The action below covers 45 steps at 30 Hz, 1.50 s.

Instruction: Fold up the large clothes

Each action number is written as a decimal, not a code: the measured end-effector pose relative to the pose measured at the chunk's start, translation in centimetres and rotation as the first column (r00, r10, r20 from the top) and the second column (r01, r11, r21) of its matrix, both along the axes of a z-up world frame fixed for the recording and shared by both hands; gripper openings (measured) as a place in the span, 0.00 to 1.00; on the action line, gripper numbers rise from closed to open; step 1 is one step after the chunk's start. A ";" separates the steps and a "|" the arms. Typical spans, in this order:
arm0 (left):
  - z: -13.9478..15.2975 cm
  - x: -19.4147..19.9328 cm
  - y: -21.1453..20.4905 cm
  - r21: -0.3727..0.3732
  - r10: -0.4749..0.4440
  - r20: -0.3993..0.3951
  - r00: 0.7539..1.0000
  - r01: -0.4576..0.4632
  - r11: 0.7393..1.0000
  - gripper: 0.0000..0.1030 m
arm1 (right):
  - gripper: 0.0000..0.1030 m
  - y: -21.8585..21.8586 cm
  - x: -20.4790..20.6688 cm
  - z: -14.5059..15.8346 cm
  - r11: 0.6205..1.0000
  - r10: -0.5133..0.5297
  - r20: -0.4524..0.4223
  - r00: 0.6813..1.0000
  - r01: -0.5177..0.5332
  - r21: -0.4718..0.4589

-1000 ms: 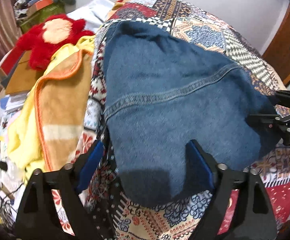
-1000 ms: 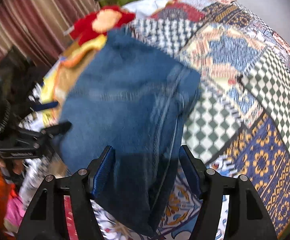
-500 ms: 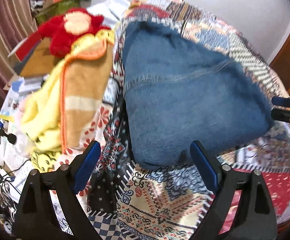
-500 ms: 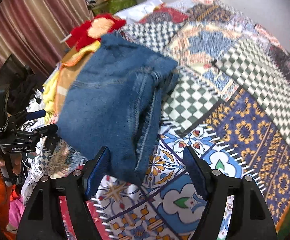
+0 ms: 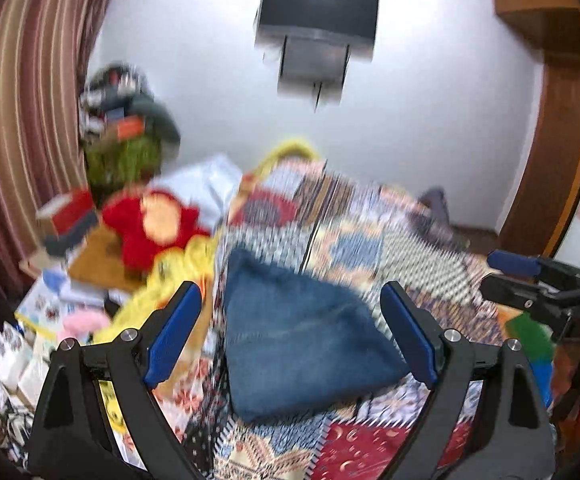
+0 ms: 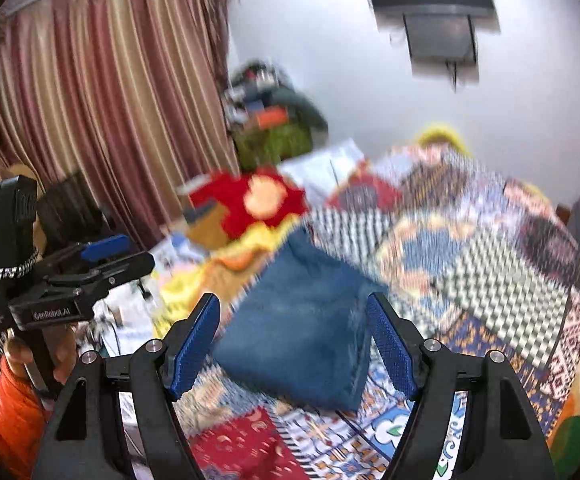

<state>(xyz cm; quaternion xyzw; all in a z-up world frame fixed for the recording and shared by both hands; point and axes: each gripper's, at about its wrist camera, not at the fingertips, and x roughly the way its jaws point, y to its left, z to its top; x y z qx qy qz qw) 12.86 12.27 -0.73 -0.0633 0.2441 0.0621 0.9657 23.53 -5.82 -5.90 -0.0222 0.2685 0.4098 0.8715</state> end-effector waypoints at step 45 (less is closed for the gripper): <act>3.2 -8.9 -5.4 0.038 0.094 0.240 0.966 -0.106 0.994 1.00 | 1.00 -2.9 -11.6 4.6 0.969 -0.242 0.247 0.938 0.221 0.110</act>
